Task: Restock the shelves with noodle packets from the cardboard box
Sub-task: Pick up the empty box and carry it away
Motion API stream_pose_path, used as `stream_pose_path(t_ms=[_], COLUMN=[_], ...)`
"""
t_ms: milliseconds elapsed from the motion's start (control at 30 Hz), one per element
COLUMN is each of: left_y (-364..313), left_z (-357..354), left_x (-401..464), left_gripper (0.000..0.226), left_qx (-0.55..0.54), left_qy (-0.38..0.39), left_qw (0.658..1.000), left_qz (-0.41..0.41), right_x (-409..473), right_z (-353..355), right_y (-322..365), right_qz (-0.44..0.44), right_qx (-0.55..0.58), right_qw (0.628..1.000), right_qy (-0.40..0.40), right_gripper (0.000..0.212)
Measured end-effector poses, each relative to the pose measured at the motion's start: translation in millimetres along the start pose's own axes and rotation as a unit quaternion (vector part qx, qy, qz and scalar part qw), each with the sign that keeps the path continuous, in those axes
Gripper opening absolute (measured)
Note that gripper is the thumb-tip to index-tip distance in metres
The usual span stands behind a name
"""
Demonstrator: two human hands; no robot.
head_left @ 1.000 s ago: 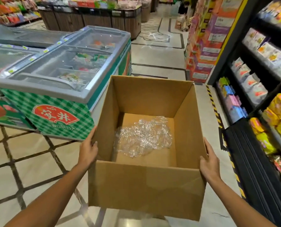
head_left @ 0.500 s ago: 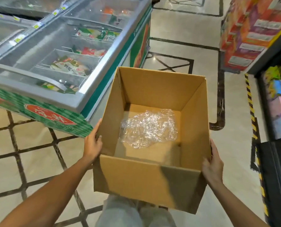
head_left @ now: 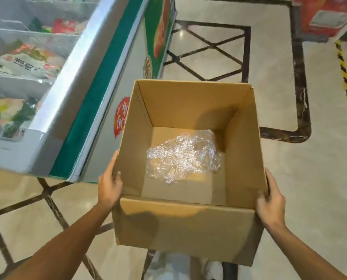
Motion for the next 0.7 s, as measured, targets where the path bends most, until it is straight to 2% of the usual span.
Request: stream_pose_path(t_ms=[133,367,600,700], left_y=[46,101,153,169], left_z=[-30,-78,-95,-100], left_x=[61,142,159,157], left_gripper=[0.066,0.066,0.068,0.066], left_qx=[0.010,0.036,0.135,0.150], left_qy=[0.004,0.012,0.015,0.018], left_qw=[1.000,0.999,0.990,0.988], left_qz=[0.012,-0.012,0.020,0.037], right_x=[34,80,83,79], right_z=[-68,-153,-211,-221], right_y=[-31,-79,-107,-110], right_qz=[-0.005,-0.044,-0.058,-0.035], right_qx=[0.014,0.032,0.001,-0.006], right_qw=[1.000,0.998,0.998,0.999], right_qy=[-0.006,-0.035,-0.016,-0.012], right_gripper=[0.068,0.070,0.075,0.077])
Point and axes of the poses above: each hand's wrist, its own x-axis towards the middle knuckle, its own z-axis out of the back of the hand, y = z × x, the point moved 5 cm from there along x, towards the middle knuckle, and after that the axes turned 8 degrees about z, right-handed, at the moved point
